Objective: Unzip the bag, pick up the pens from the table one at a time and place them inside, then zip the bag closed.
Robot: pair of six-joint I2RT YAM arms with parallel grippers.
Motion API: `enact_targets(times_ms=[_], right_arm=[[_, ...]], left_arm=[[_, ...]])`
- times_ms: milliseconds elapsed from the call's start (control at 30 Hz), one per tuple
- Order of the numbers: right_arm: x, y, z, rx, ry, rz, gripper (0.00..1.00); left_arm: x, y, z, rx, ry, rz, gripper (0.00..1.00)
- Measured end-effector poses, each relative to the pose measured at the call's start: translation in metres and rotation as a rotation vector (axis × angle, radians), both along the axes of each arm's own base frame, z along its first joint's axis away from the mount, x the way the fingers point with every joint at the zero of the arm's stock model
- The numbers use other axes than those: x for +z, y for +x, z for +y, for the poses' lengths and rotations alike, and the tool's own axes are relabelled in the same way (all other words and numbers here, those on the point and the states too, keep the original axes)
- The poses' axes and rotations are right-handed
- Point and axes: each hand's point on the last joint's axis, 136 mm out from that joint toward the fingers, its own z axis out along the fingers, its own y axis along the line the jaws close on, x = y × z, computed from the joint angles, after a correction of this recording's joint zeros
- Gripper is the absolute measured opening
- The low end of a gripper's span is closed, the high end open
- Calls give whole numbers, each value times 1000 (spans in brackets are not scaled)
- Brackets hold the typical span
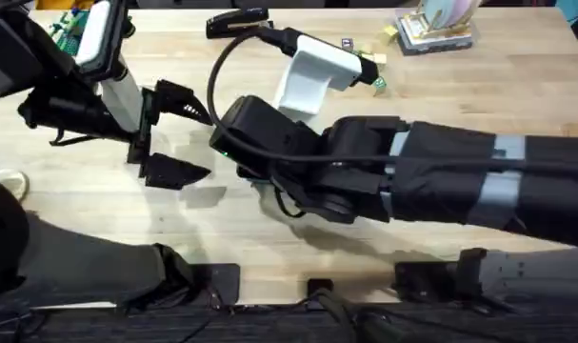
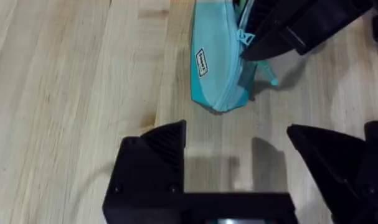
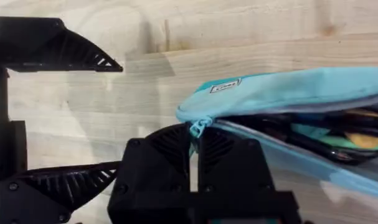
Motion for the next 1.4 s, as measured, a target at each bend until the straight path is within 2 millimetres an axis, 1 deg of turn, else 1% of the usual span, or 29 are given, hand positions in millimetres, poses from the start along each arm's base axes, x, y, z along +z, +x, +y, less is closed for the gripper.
enact_targets(times_ms=[167, 433, 533, 767, 933, 1233, 1400], right_arm=[[7, -1, -2, 1, 12, -5, 35], [31, -4, -7, 3, 58, -23, 33], [37, -5, -8, 3, 69, -28, 33], [39, -5, -9, 3, 73, -30, 32], [39, -4, -9, 1, 76, -32, 31], [43, 10, -15, -77, 128, -21, 31], [44, 16, -18, -110, 148, -16, 31]], left_arm=[[0, 0, 0, 0, 0, 0, 993], [0, 0, 0, 0, 0, 0, 993], [0, 0, 0, 0, 0, 0, 993], [1, 0, -1, 2, -5, 2, 993], [6, -1, -5, 15, -42, 13, 993], [16, 3, -12, 41, -106, 4, 994], [17, 1, -21, 3, -109, 5, 993]])
